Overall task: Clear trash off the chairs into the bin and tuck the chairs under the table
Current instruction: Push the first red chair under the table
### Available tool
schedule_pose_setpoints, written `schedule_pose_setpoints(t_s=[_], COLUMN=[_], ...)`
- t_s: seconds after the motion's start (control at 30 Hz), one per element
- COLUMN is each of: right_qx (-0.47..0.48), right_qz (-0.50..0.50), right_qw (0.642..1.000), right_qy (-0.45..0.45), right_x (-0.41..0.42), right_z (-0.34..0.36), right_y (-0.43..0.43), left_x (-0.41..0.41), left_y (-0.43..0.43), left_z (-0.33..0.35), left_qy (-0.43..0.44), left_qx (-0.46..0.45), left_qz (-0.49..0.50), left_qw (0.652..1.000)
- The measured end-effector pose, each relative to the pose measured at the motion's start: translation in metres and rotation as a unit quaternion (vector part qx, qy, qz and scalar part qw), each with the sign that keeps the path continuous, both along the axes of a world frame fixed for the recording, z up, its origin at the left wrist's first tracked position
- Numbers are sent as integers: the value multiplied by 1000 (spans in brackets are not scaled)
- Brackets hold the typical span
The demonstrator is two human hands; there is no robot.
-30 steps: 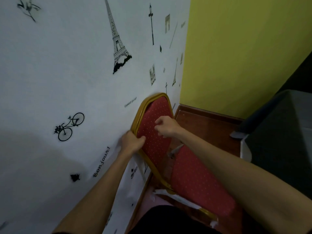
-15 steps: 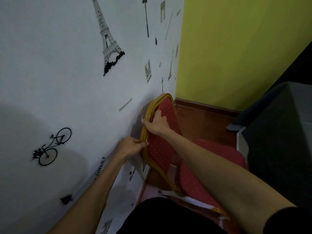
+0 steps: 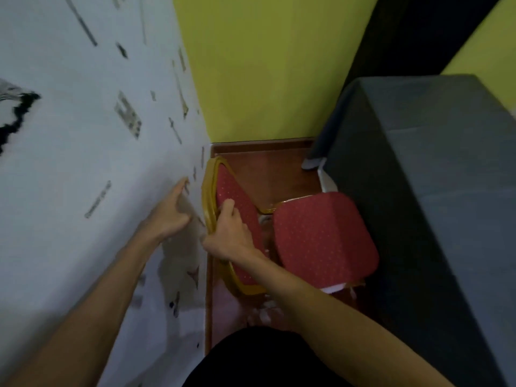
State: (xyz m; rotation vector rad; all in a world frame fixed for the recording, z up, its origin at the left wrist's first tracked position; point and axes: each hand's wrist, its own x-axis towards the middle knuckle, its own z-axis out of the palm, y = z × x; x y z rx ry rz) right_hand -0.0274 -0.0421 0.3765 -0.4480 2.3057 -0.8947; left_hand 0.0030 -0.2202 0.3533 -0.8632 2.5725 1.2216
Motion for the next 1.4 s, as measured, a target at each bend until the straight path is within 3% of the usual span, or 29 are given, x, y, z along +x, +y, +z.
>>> schedule_pose_setpoints(t_s=[0.07, 0.17, 0.37, 0.73, 1.4], right_qx=[-1, 21, 94, 47, 41], right_qz=[-16, -49, -74, -143, -108], right_qw=[1000, 998, 990, 988, 992], right_qy=[8, 19, -72, -37, -56], right_x=[8, 17, 23, 55, 142], right_z=[-2, -7, -9, -11, -21], right_y=[15, 34, 65, 83, 155], left_x=[-31, -73, -87, -62, 17], left_y=[4, 15, 44, 71, 116], left_z=[-5, -16, 4, 7, -14], left_qy=[14, 53, 99, 103, 32], left_qx=[-117, -255, -283, -254, -229], left_qz=[-154, -350, -470, -454, -458], left_qw=[981, 900, 830, 848, 858])
